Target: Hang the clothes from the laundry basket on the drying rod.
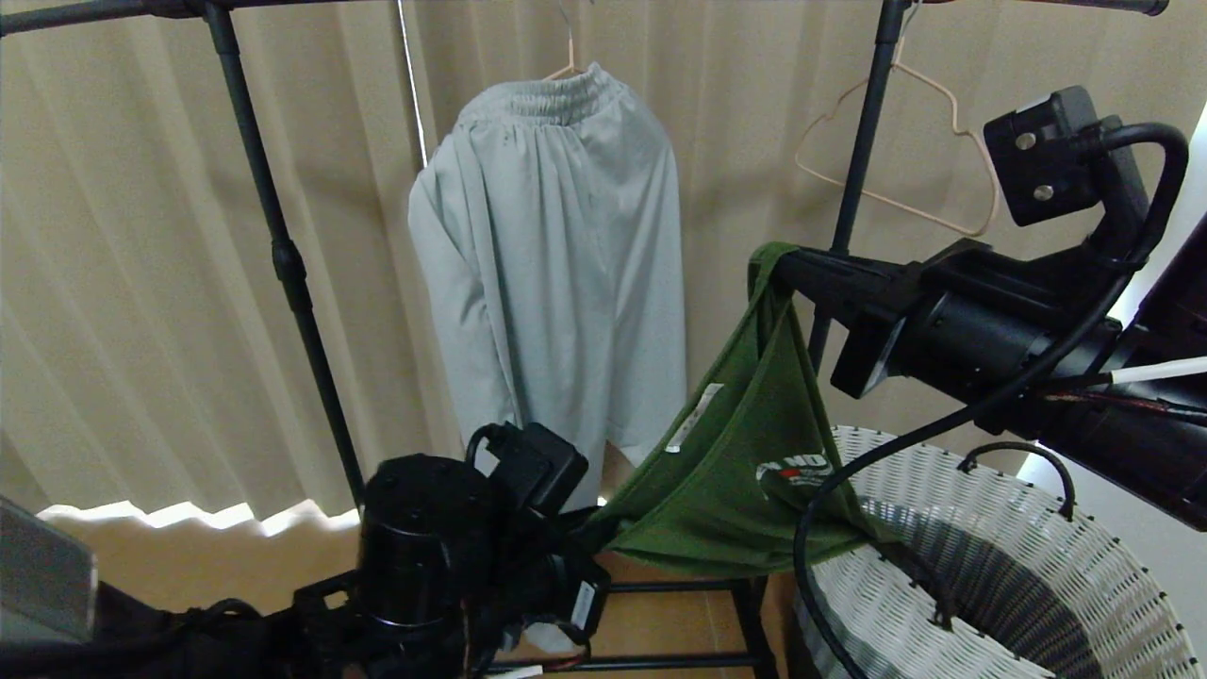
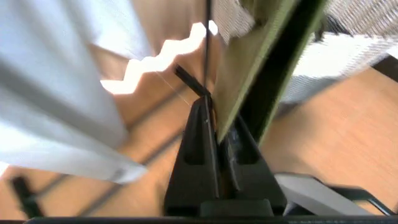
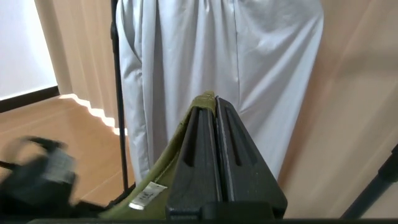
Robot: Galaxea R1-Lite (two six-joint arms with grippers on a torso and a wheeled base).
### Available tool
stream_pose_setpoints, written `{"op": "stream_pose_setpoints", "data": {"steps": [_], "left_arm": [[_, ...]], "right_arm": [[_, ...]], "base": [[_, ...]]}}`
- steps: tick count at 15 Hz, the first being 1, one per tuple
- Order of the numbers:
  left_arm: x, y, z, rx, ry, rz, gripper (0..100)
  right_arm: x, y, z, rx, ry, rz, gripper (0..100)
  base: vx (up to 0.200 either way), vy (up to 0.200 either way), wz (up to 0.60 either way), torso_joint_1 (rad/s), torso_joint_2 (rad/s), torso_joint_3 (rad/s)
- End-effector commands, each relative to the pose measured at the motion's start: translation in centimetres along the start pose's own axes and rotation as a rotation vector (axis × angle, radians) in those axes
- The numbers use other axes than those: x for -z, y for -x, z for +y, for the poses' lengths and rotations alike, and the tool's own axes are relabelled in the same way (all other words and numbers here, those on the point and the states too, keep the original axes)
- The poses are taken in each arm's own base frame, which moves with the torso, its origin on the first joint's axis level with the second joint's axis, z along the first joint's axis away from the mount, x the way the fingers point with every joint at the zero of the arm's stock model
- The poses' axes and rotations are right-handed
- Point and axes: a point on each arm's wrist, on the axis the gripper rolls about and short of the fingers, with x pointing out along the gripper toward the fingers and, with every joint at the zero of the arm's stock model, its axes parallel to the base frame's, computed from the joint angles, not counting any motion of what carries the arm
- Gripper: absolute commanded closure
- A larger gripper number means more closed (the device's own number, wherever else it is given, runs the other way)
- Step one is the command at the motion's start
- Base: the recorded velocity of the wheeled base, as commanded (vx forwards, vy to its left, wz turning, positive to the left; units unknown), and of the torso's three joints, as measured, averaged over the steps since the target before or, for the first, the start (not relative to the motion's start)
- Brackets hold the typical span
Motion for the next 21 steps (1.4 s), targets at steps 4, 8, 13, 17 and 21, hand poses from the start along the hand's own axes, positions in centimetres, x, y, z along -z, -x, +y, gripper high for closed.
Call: {"op": "stream_pose_setpoints", "data": {"steps": [4, 8, 13, 17, 21], "left_arm": [[-10.0, 6.6, 7.0, -0.276, -0.078, -0.324, 100], [-18.1, 9.5, 8.6, -0.335, -0.071, -0.468, 100], [-20.1, 10.6, 8.5, -0.313, -0.073, -0.372, 100], [-19.4, 9.7, 7.6, -0.277, -0.071, -0.340, 100], [-18.8, 9.6, 7.0, -0.258, -0.074, -0.323, 100]], "right_arm": [[-1.5, -0.1, -0.2, 0.007, -0.003, -0.115, 100], [-3.4, -0.1, -2.0, 0.081, 0.006, -0.213, 100], [-2.7, 1.3, -3.7, 0.147, 0.020, -0.189, 100], [-2.0, 1.3, -3.7, 0.150, 0.021, -0.165, 100], [-1.2, 0.2, -3.8, 0.151, 0.022, -0.137, 100]], "base": [[0.000, 0.000, 0.00, 0.000, 0.00, 0.000], [0.000, 0.000, 0.00, 0.000, 0.00, 0.000], [0.000, 0.000, 0.00, 0.000, 0.00, 0.000], [0.000, 0.000, 0.00, 0.000, 0.00, 0.000], [0.000, 0.000, 0.00, 0.000, 0.00, 0.000]]}}
